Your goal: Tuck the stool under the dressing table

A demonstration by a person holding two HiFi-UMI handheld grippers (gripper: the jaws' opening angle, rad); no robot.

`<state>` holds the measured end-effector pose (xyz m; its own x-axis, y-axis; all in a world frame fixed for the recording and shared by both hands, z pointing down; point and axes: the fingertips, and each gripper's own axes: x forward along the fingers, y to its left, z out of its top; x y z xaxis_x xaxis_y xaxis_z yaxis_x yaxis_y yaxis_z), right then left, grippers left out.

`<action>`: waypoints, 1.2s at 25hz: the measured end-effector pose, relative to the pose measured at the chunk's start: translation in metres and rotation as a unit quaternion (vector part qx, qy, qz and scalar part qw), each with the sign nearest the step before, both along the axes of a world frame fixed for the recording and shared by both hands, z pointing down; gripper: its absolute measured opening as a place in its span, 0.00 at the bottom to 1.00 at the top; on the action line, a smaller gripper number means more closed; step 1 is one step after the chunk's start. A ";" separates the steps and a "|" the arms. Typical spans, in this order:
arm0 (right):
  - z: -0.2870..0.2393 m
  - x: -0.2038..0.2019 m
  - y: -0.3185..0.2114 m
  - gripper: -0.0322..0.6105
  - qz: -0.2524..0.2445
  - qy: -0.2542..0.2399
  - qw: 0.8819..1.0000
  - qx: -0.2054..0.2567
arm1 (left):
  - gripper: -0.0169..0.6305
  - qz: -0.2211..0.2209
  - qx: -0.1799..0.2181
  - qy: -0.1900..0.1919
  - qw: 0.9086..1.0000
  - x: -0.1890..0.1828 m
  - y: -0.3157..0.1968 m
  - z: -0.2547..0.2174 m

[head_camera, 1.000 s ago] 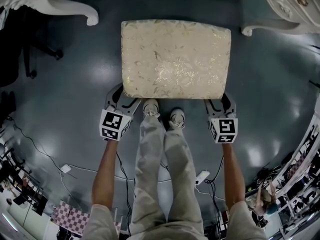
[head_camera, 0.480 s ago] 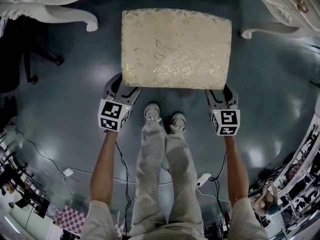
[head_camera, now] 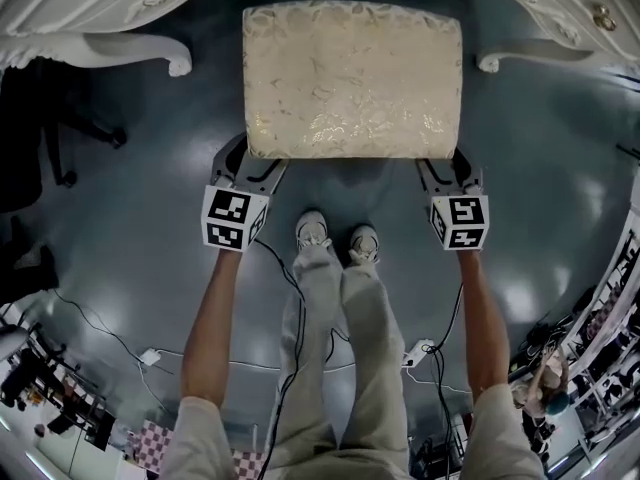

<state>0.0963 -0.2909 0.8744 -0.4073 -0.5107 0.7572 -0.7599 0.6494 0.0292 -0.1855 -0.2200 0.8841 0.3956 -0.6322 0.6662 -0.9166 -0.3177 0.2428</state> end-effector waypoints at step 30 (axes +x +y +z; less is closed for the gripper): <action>0.006 -0.027 -0.058 0.47 -0.037 -0.013 0.999 0.039 | 0.47 -0.022 0.017 -0.013 1.000 -0.024 -0.060 0.006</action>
<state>0.0694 -0.3493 0.8802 -0.4640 -0.5355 0.7056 -0.7117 0.6996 0.0629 -0.2092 -0.2797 0.8899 0.3493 -0.6711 0.6539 -0.9358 -0.2846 0.2079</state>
